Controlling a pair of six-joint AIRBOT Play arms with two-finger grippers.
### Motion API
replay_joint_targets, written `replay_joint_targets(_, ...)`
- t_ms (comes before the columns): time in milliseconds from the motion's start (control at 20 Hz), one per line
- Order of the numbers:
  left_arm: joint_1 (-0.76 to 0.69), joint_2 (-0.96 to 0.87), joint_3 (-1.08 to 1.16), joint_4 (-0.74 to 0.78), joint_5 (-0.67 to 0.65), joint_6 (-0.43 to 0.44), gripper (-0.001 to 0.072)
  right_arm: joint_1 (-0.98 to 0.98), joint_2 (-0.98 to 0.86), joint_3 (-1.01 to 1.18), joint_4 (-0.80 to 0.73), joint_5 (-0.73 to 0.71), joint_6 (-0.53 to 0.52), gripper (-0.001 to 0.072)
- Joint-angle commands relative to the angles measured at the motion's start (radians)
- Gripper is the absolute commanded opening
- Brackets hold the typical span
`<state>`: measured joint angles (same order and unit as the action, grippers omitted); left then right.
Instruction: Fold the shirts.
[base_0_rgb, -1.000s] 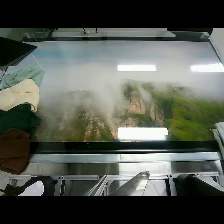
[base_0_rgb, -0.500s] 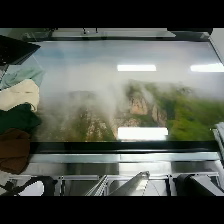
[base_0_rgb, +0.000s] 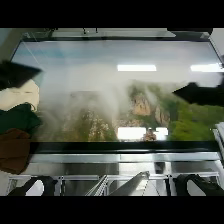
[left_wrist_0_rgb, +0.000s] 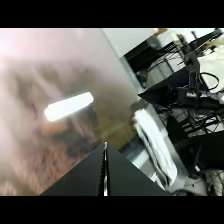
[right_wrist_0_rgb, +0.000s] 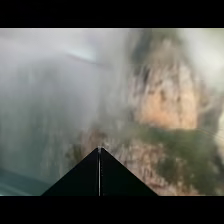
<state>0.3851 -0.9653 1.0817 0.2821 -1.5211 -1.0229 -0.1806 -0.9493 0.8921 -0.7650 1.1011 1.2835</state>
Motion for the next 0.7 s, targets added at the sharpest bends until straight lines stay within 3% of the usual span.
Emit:
replay_joint_targets(0, 0.007, 0.217, -0.288, 0.146, 0.000, -0.086, 0.0019, 0.396, 0.013, -0.026, -0.342, -0.063, 0.246, 0.0014)
replay_joint_targets(250, 0.007, 0.336, -0.425, 0.145, 0.014, -0.115, 0.0018, 0.433, 0.014, -0.026, -0.314, -0.081, 0.251, 0.0015)
replay_joint_targets(650, 0.008, 0.356, -0.430, 0.142, 0.028, -0.116, 0.0018, 0.432, 0.014, -0.026, -0.315, -0.080, 0.251, 0.0016)
